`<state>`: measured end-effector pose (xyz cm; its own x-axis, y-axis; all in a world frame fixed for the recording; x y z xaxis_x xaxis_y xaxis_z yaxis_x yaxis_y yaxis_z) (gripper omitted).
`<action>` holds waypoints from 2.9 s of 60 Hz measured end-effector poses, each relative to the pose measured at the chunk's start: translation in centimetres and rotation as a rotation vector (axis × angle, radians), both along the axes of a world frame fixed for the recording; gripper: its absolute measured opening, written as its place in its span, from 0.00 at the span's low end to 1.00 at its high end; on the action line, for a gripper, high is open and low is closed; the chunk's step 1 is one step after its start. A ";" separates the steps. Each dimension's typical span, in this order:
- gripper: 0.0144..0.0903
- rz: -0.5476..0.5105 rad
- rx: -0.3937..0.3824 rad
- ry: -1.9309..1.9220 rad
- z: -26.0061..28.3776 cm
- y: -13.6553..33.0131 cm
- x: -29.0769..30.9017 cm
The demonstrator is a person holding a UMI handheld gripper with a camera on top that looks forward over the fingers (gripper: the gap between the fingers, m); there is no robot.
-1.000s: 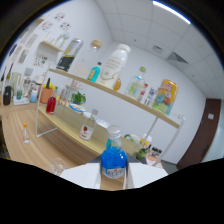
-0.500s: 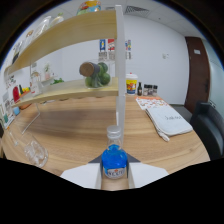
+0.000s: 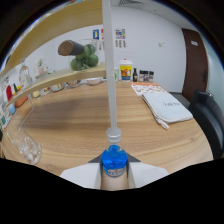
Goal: Make me a cup of Mount Fuji.
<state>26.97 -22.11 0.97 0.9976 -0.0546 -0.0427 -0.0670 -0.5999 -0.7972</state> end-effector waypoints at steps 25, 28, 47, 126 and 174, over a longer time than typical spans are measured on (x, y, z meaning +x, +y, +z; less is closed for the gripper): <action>0.93 -0.079 0.027 -0.055 7.3 -4.0 -1.8; 0.93 -0.082 0.054 -0.062 9.3 -4.6 -3.3; 0.93 -0.067 0.093 0.031 12.8 -5.0 -18.7; 0.35 -0.001 0.459 -0.061 38.6 12.5 -33.1; 0.36 -0.058 0.313 0.226 16.5 -1.5 -34.8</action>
